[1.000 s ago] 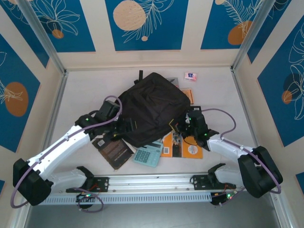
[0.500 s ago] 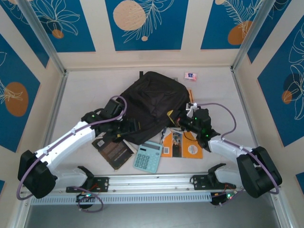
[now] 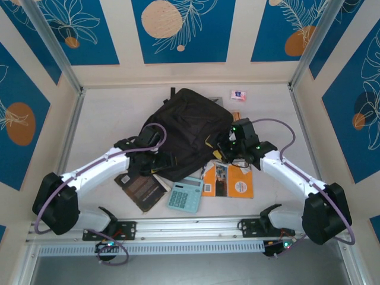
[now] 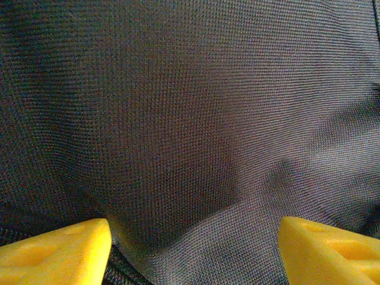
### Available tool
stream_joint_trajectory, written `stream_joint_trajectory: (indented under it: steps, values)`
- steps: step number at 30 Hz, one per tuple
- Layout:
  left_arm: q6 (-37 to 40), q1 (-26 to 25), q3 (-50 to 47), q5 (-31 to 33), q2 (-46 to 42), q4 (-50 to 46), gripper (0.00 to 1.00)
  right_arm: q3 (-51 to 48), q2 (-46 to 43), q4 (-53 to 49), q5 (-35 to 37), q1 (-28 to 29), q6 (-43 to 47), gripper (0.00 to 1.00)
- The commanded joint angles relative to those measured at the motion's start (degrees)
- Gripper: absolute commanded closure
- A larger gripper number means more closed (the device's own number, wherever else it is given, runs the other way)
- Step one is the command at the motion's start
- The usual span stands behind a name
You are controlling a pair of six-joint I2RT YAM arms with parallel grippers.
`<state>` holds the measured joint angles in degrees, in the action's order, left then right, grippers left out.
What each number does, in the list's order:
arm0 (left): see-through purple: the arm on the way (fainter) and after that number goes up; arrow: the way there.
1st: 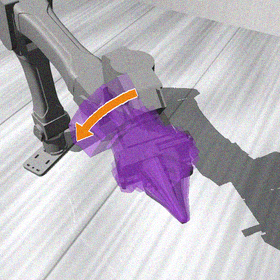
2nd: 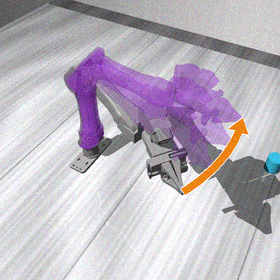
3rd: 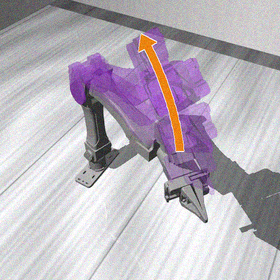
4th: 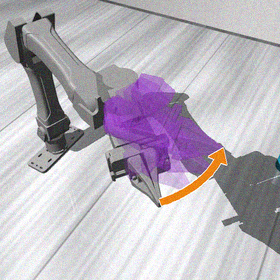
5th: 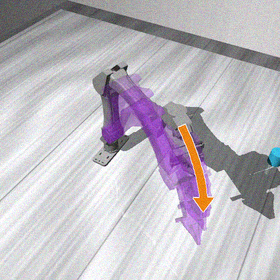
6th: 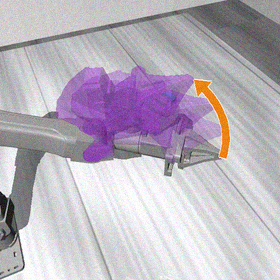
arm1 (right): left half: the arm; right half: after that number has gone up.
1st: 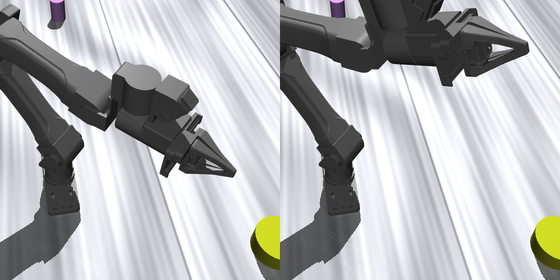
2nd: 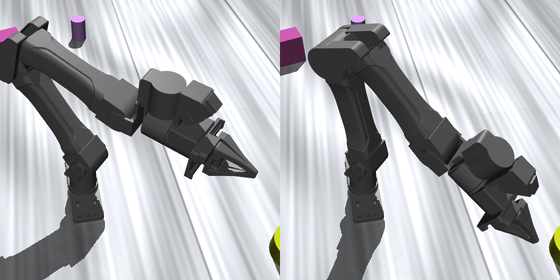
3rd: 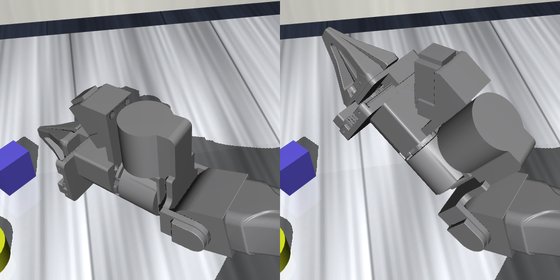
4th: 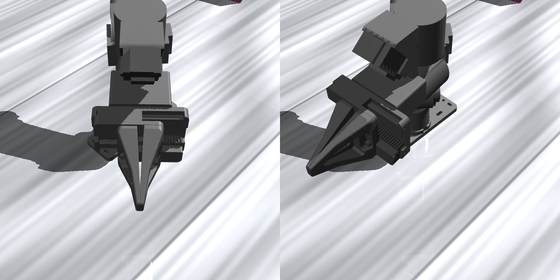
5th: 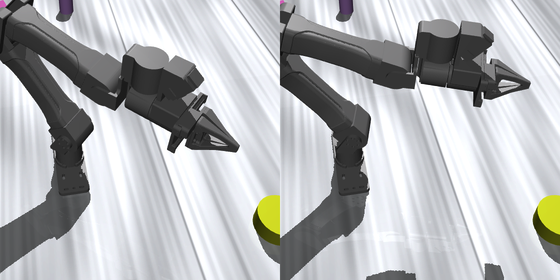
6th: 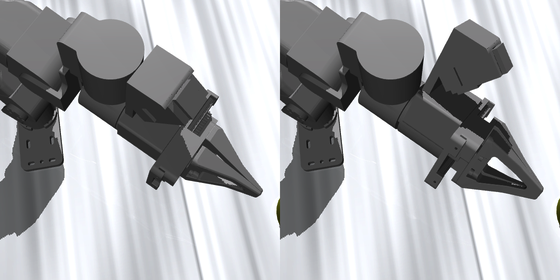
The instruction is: Pack books, pencil case, and school supplies into a backpack
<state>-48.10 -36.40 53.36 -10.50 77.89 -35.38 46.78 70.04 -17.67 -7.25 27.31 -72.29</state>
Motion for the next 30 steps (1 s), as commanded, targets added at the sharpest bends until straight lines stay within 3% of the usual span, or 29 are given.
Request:
stream_joint_trajectory:
  steps: [1,13,16,23,28,30]
  values:
    - [0.03,0.11,-0.85,-1.01,0.45,1.92,0.26,0.91,1.69,-10.58,2.10,2.52,-4.29,0.34]
    - [-0.11,0.28,-2.30,-0.86,-2.11,2.07,0.27,2.34,10.45,1.50,-1.11,7.43,-10.57,0.32]
    - [0.10,0.29,-2.30,-0.51,-2.78,1.58,0.27,1.93,9.78,4.07,-0.83,6.58,-9.85,0.41]
    - [-0.35,0.31,-4.13,-0.37,-4.49,2.11,0.30,0.33,8.69,8.24,1.24,4.42,-10.35,0.74]
    - [0.89,0.29,-4.13,0.33,-5.27,1.37,0.33,-0.60,11.55,14.95,-0.27,4.22,-10.83,0.80]
    - [1.20,0.31,-4.23,0.79,-5.86,1.02,0.33,-2.00,11.20,18.89,0.52,4.31,-10.83,1.00]
